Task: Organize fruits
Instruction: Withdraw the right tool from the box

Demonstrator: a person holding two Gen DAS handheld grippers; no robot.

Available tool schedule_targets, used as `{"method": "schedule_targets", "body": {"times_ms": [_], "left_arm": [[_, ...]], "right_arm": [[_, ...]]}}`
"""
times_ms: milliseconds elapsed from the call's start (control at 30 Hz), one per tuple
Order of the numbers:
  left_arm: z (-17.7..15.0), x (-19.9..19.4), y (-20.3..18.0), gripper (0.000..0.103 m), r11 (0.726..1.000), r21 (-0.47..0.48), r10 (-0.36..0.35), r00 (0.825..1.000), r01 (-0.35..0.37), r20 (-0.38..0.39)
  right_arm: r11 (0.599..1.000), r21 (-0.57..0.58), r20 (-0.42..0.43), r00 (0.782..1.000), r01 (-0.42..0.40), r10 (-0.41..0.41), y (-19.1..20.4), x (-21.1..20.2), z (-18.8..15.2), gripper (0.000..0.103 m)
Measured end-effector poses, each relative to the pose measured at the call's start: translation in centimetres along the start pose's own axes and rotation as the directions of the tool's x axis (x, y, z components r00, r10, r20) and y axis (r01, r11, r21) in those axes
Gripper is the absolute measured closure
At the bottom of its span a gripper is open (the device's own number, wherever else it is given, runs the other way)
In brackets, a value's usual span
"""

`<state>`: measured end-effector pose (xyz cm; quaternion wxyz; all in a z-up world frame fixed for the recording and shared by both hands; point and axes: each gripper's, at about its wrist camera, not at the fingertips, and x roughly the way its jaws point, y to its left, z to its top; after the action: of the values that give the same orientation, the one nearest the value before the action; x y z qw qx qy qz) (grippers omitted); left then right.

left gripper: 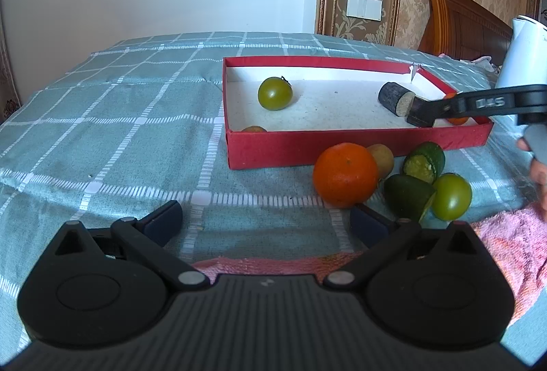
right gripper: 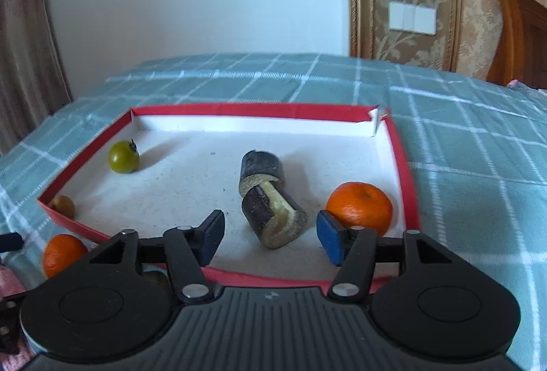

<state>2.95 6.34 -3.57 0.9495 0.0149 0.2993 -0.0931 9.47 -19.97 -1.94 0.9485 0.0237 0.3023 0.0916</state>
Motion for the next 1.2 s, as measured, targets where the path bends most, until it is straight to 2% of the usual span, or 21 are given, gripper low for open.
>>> {"method": "schedule_targets", "body": {"times_ms": [67, 233, 500, 700, 833, 900, 1033, 1200], "left_arm": [[0.0, 0.0, 0.0, 0.000, 1.000, 0.003, 0.001, 1.000, -0.001, -0.001], [0.0, 0.0, -0.1, 0.000, 1.000, 0.005, 0.003, 1.000, -0.003, -0.002], [0.0, 0.0, -0.2, 0.000, 1.000, 0.012, 0.007, 1.000, -0.007, -0.005], [-0.1, 0.1, -0.2, 0.000, 1.000, 0.011, 0.011, 1.000, -0.011, -0.004], [-0.1, -0.1, 0.4, 0.000, 1.000, -0.025, -0.010, 1.000, 0.011, 0.013], [-0.2, -0.4, 0.5, 0.000, 0.999, -0.042, -0.008, 1.000, 0.009, 0.022], [-0.3, -1.2, 0.1, 0.000, 0.999, -0.049, 0.010, 1.000, -0.008, 0.029], [0.5, -1.9, -1.2, 0.000, 0.998, -0.055, -0.013, 0.999, 0.016, 0.052]], "right_arm": [[1.000, 0.015, 0.049, 0.999, 0.022, -0.023, -0.4, -1.4, -0.3, 0.031], [0.999, 0.041, 0.113, 0.993, 0.024, -0.028, -1.1, -3.9, -1.5, 0.028], [0.997, 0.026, 0.088, 0.993, 0.072, -0.075, -1.6, -5.1, -3.6, 0.028], [0.993, 0.013, 0.011, 0.993, 0.114, -0.114, -2.0, -4.0, -4.2, 0.028], [0.993, 0.016, -0.028, 0.993, 0.117, -0.116, -2.2, -3.4, -4.4, 0.028], [0.993, 0.009, -0.040, 0.992, 0.118, -0.117, -2.1, -3.2, -4.5, 0.023], [0.992, -0.001, -0.049, 0.991, 0.122, -0.122, -2.0, -3.1, -4.5, 0.022], [0.991, -0.002, -0.052, 0.990, 0.130, -0.130, -2.0, -3.1, -4.6, 0.018]]}}
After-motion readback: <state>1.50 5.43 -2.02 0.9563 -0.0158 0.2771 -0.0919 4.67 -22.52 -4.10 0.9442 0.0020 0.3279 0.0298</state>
